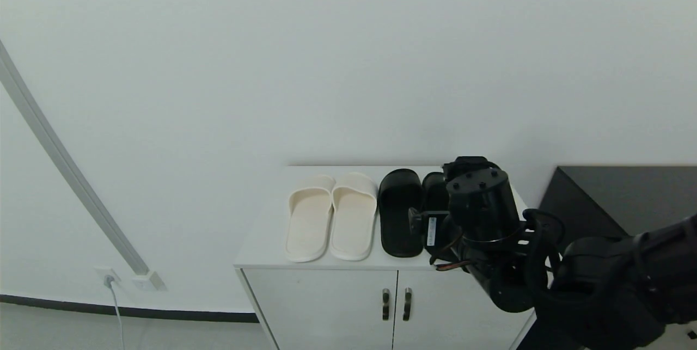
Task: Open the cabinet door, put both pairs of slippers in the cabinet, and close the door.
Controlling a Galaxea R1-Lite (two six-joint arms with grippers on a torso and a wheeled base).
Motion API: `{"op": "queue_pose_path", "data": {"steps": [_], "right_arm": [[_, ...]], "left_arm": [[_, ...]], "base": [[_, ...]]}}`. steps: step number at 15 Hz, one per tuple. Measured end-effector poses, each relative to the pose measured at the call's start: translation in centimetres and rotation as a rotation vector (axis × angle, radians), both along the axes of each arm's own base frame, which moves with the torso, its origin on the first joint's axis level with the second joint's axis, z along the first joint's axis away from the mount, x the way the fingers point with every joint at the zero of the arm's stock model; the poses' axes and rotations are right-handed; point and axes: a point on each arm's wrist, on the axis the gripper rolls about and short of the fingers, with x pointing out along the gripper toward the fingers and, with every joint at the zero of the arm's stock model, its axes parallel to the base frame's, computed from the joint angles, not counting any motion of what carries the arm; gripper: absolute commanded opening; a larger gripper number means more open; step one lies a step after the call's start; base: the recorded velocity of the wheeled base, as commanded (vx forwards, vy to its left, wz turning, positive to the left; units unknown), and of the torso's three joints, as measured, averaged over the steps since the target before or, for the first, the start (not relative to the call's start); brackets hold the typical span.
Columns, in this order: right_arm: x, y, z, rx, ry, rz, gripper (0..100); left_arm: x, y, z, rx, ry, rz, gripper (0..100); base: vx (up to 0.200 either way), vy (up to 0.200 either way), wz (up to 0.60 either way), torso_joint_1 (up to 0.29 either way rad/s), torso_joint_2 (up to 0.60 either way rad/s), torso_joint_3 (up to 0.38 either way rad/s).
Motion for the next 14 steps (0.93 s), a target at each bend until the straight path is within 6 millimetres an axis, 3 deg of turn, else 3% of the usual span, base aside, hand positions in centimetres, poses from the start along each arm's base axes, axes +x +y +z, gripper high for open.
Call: {"op": "queue_pose_path", "data": {"steps": [5, 14], "right_arm": [[3.0, 1.0, -2.2, -0.016, 0.003, -0.053, 100], [9.0, 2.4, -4.0, -0.051, -0.029, -0.116, 100]], "left_arm": [[0.0, 0.0, 0.0, 0.000, 0.000, 0.000, 0], [0.0, 0.0, 0.0, 0.000, 0.000, 0.000, 0]], "base": [[0.000, 0.000, 0.00, 0.000, 0.00, 0.000], [0.000, 0.000, 0.00, 0.000, 0.00, 0.000]]}}
